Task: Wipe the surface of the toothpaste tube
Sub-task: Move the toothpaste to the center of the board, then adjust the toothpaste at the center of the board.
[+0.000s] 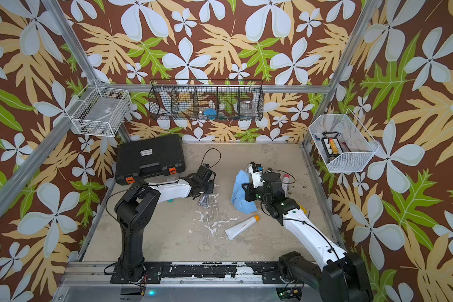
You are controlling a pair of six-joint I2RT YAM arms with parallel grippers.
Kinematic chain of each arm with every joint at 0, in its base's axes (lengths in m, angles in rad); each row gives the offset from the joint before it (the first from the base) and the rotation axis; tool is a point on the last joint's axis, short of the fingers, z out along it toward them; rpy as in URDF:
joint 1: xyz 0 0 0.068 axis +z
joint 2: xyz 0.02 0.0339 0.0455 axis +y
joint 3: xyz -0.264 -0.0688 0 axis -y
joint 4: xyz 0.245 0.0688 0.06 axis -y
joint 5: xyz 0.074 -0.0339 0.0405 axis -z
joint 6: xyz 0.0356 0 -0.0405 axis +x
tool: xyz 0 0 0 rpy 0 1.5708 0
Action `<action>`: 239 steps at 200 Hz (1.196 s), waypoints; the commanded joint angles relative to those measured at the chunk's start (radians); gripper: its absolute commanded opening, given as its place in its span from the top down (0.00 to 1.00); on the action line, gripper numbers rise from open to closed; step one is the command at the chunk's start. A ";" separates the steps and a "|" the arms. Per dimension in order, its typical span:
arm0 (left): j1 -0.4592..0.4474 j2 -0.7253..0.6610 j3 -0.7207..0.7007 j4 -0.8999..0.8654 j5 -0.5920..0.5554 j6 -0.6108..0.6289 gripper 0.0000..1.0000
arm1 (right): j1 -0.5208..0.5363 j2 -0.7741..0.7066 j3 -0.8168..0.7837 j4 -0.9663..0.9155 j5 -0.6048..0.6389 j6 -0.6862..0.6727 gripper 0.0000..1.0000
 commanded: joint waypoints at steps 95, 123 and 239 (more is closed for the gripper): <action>-0.030 -0.136 -0.133 -0.027 0.034 -0.100 0.34 | -0.002 0.027 0.057 -0.006 -0.019 -0.026 1.00; -0.034 -0.209 -0.219 -0.025 0.066 -0.114 0.30 | -0.001 0.034 0.061 -0.002 -0.041 -0.020 1.00; -0.098 -0.323 -0.424 0.130 0.221 -0.195 0.27 | -0.002 0.010 0.041 -0.022 -0.044 -0.028 1.00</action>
